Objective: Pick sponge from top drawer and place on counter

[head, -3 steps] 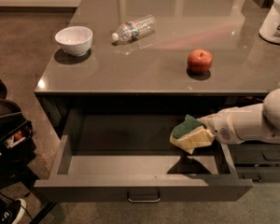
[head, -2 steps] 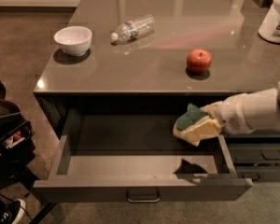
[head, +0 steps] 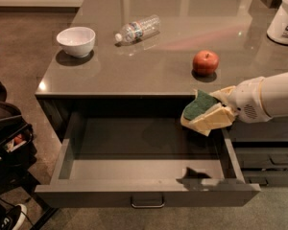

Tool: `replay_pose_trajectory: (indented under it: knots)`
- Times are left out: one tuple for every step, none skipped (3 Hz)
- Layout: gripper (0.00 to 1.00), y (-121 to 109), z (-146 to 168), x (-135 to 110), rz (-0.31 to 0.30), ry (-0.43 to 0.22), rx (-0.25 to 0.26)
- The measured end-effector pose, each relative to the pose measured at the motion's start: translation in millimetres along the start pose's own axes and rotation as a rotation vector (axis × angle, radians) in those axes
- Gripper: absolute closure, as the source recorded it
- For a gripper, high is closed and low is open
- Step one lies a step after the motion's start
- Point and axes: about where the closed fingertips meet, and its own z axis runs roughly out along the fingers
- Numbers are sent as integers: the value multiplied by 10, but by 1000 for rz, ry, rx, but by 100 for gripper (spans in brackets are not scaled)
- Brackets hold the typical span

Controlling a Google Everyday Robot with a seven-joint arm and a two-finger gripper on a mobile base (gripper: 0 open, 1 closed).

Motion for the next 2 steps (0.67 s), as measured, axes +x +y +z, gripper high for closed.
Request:
replay_pose_trajectory:
  knots:
    - [100,-27,60,-257,-75,-26,-37]
    - [100,-129,142,-758,-211,-22,-85]
